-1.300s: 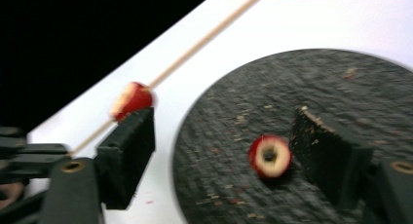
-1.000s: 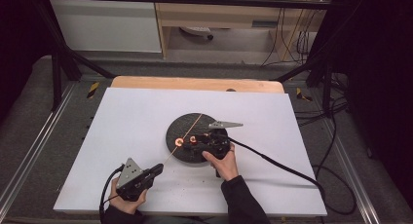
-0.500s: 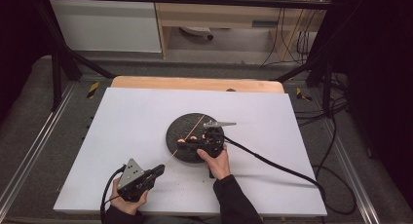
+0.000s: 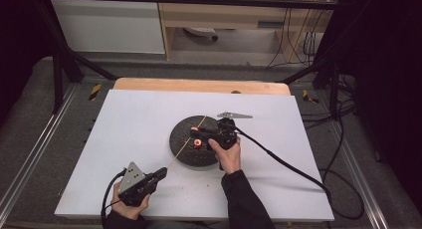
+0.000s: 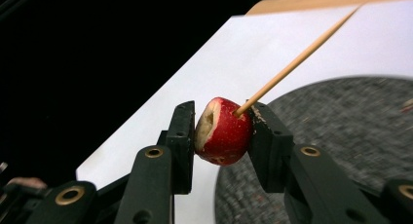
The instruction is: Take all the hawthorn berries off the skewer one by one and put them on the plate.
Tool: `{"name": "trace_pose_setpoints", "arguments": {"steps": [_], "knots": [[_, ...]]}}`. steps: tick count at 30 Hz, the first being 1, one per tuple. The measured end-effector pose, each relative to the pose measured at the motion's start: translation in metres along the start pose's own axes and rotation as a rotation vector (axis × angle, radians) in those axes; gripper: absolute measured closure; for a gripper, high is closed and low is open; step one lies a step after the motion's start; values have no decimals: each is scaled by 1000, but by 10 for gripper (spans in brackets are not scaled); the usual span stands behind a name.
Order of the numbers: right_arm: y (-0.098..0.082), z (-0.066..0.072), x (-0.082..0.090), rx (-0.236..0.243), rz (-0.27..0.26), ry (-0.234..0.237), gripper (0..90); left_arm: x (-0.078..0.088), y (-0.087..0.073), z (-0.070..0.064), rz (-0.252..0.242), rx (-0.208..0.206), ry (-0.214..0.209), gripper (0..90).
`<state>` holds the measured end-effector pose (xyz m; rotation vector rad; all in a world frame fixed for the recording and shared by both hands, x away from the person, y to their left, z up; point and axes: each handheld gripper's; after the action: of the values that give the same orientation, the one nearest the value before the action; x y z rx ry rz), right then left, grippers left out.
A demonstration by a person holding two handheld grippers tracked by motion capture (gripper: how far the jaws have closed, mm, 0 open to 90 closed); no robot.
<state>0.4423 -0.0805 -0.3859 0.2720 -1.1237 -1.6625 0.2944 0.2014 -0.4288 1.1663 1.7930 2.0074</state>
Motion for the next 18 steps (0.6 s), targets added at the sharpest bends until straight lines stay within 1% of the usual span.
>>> {"name": "trace_pose_setpoints", "arguments": {"steps": [1,3,8,18], "knots": [[3,-2,2,-4,-7,-9,658,0,0,0,-1,-1,0,883],[10,-5,7,2,-19,-26,659,0,0,0,-1,-3,-2,883],[24,-13,16,-1,-38,-57,661,0,0,0,-3,-3,-3,883],[38,-27,27,-8,-79,-118,662,0,-1,0,4,-1,-4,883]]}}
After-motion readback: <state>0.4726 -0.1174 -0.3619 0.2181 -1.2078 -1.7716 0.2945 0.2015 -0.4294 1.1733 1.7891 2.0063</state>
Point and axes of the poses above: each handheld gripper's, and its own axes: x roughly backward along the jaws, y roughly out of its top, z roughly to its left, and after that the axes turned 2 degrees about z, right-handed
